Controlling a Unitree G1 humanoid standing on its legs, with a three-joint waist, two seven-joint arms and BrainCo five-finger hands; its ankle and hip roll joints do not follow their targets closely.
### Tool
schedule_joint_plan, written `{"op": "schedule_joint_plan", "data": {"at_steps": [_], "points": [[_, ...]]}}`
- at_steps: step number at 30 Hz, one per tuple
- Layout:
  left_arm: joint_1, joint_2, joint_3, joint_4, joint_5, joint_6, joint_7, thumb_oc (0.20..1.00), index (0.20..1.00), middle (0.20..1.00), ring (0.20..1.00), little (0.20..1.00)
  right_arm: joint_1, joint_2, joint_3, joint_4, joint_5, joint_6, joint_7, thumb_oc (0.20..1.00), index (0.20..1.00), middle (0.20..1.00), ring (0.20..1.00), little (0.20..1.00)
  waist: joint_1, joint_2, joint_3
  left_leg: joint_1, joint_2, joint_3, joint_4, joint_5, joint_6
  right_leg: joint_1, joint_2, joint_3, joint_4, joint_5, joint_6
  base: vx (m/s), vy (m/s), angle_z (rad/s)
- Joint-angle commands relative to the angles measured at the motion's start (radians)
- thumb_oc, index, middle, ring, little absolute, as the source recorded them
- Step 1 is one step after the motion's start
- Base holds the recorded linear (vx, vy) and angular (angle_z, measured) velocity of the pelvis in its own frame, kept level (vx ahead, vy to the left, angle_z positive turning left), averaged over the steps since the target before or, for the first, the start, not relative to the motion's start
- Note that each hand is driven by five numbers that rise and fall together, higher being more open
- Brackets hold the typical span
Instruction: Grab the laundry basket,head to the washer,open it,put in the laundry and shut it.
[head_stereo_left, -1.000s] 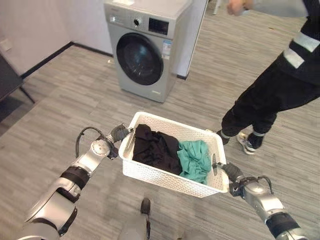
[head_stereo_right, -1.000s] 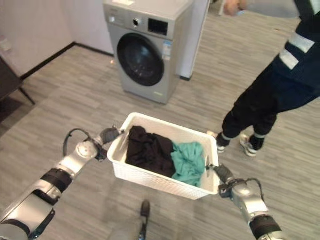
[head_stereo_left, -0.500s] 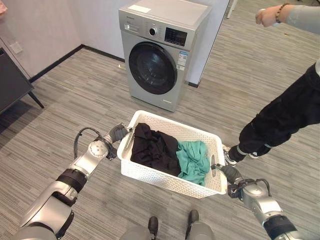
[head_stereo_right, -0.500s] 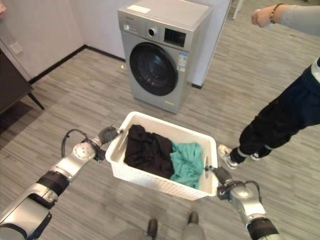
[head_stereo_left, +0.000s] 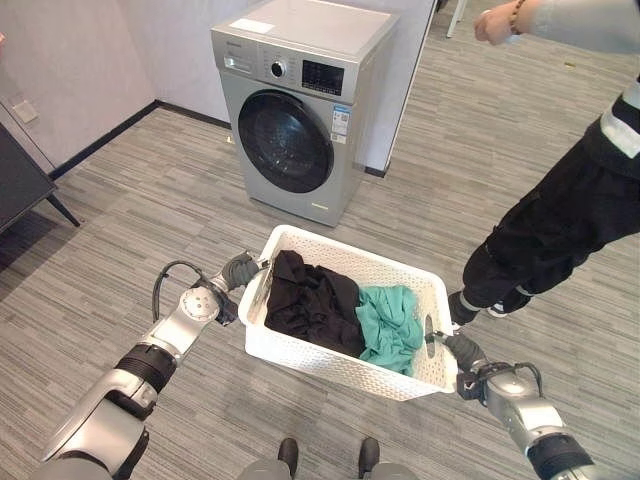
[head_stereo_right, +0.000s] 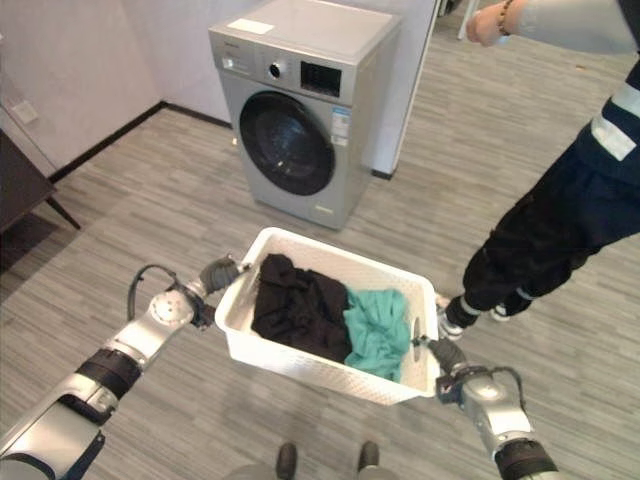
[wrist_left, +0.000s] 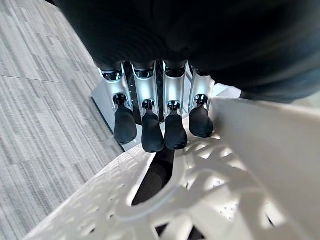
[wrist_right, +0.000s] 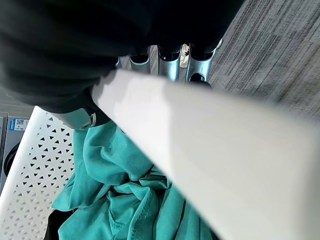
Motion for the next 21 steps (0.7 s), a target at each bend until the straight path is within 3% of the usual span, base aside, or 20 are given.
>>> {"op": "schedule_joint_plan", "data": {"at_steps": [1, 3, 4, 14, 21], "points": [[-0.072, 0.042, 0.116, 0.156, -0.012, -0.005, 0.073, 0.200, 0.200, 0.200, 0.200, 0.200, -0.013, -0.088, -0.124, -0.003, 0.067, -0.122, 0.003, 0.200, 0.200, 0.200, 0.200, 0.200, 0.018, 0.029, -0.094, -0.046, 0.072, 0.031, 0.051, -0.042, -0.048, 0.002, -0.043, -0.011, 0.040, -0.066, 0.063, 0.00, 0.000, 0.00], [-0.075, 0.035, 0.113, 0.160, -0.014, -0.004, 0.073, 0.200, 0.200, 0.200, 0.200, 0.200, -0.020, -0.089, -0.116, 0.002, 0.060, -0.124, 0.004, 0.200, 0.200, 0.200, 0.200, 0.200, 0.018, 0.031, -0.096, -0.038, 0.073, 0.034, 0.047, -0.043, -0.048, 0.006, -0.041, -0.008, 0.040, -0.069, 0.062, 0.00, 0.000, 0.00], [0.298, -0.023, 0.367, -0.209, 0.283, 0.043, 0.136, 0.200, 0.200, 0.200, 0.200, 0.200, -0.046, 0.119, -0.015, 0.297, -0.174, -0.117, -0.015, 0.200, 0.200, 0.200, 0.200, 0.200, 0.065, 0.091, -0.125, -0.064, 0.146, 0.279, 0.010, -0.024, -0.107, 0.041, -0.109, -0.246, 0.028, -0.108, 0.069, 0.00, 0.000, 0.00], [0.302, -0.028, 0.365, -0.213, 0.274, 0.045, 0.134, 0.200, 0.200, 0.200, 0.200, 0.200, -0.064, 0.113, -0.030, 0.272, -0.168, -0.118, -0.031, 0.200, 0.200, 0.200, 0.200, 0.200, 0.068, 0.090, -0.123, -0.073, 0.146, 0.266, 0.008, -0.020, -0.105, 0.039, -0.108, -0.254, 0.023, -0.105, 0.070, 0.00, 0.010, 0.05], [0.325, -0.020, 0.387, -0.219, 0.258, 0.043, 0.126, 0.200, 0.200, 0.200, 0.200, 0.200, -0.160, 0.085, -0.039, 0.147, -0.134, -0.120, -0.060, 0.200, 0.200, 0.200, 0.200, 0.200, 0.091, 0.065, -0.113, -0.086, 0.139, 0.280, 0.017, -0.024, -0.086, 0.017, -0.119, -0.253, 0.014, -0.072, 0.078, -0.04, 0.062, 0.05]]}}
